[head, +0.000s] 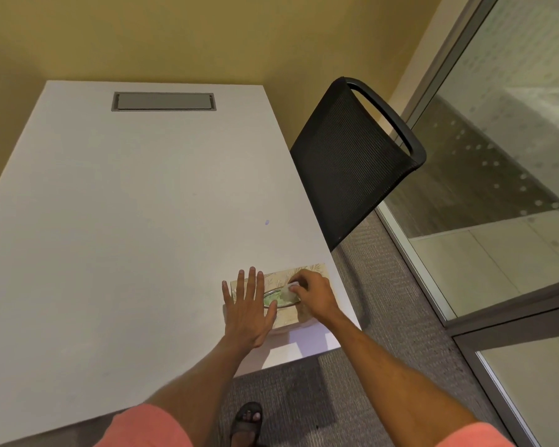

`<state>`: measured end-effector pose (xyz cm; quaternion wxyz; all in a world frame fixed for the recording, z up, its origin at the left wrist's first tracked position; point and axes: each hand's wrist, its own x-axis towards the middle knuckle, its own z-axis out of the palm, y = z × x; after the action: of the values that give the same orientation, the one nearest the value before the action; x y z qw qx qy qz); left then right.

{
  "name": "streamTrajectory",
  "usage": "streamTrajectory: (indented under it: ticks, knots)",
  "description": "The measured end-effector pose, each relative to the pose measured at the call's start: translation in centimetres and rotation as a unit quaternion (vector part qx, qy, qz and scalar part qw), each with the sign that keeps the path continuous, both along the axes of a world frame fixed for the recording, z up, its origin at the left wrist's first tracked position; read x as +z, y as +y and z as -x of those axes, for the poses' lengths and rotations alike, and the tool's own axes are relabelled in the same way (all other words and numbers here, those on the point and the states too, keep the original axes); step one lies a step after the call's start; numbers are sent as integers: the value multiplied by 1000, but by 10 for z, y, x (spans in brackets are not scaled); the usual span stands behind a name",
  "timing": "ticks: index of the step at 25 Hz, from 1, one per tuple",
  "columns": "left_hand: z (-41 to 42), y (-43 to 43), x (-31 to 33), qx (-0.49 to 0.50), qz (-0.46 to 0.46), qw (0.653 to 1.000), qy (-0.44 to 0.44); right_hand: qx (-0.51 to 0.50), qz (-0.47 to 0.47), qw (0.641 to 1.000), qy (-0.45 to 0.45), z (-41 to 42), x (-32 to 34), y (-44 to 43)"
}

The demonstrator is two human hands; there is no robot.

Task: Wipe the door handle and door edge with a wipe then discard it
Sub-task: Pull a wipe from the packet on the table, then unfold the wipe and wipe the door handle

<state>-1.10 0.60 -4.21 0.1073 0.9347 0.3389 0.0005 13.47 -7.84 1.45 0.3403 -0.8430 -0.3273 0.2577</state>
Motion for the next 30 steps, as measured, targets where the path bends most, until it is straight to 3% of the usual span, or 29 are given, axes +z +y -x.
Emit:
streamTrajectory:
  ticks: [5,12,13,15,17,18,20,21,24,28,30]
  knots:
    - [-2,0,-2,-1,-3,1000,10,-64,-67,990,105,-15,12,-2]
    - [-8,3,7,6,5,997,82,-93,-212,945,232,-33,49,1]
    - [-13,4,13,9,1,997,71,-91,-220,939,248,-38,53,-2]
    - [-28,4,31,26,66,996,-60,-100,-234,924,285,-49,59,-11]
    - [-56,-1,58,65,233,948,-205,-126,-252,905,318,-63,63,-26]
    - [-74,-4,73,81,349,903,-239,-143,-263,894,333,-70,66,-35]
    - [-110,-16,98,102,553,787,-254,-187,-292,868,354,-88,71,-54]
    - [-126,-22,105,90,595,762,-239,-209,-313,852,363,-97,74,-65]
    - [-169,-54,118,-5,602,774,-197,-261,-371,809,374,-127,85,-108]
    - [-222,-114,132,-45,654,725,-211,-300,-422,765,383,-168,96,-179]
    - [-249,-149,143,-39,680,698,-220,-302,-422,760,392,-186,100,-216]
